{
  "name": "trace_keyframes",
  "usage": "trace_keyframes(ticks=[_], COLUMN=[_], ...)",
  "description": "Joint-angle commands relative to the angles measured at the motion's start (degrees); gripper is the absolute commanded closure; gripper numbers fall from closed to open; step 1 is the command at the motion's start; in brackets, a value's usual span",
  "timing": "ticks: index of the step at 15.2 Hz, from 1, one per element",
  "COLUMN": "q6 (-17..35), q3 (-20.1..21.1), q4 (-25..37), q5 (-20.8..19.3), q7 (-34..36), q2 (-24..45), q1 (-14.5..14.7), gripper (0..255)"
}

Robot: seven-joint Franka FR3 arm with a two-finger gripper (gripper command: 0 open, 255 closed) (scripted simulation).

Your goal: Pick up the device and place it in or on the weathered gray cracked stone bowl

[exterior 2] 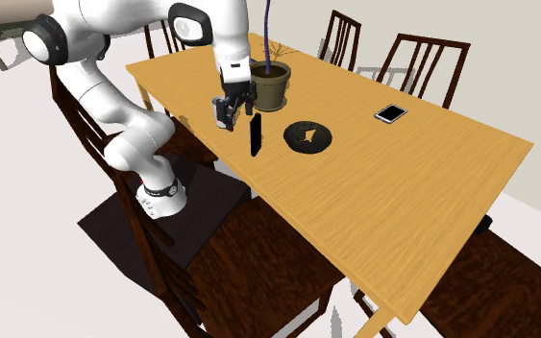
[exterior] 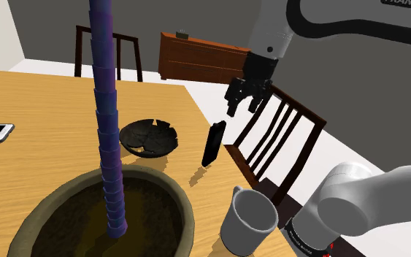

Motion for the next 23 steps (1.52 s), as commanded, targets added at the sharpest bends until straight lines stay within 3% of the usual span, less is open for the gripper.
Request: trace_keyframes(ticks=[1, 4, 12, 20, 21, 23], q6=[1.4, 3.4, 9.1, 9.1, 9.1, 9.1], q3=[2.8, 6.5, 7.6, 7.6, 7.6, 7.6], q4=[0.9, 3.0, -3.0, -2.9, -2.9, -2.9], q5=[1.8, 3.6, 4.5, 4.5, 4.5, 4.5], q7=[3.5, 8.2, 8.1, 8.1, 8.1, 8.1], q2=[2.1, 5.9, 5.6, 5.6, 5.6, 5.6], q1=[0.5, 0.9, 1.3, 1.3, 1.3, 1.3], gripper=[0, 0, 0, 0, 255, 255])
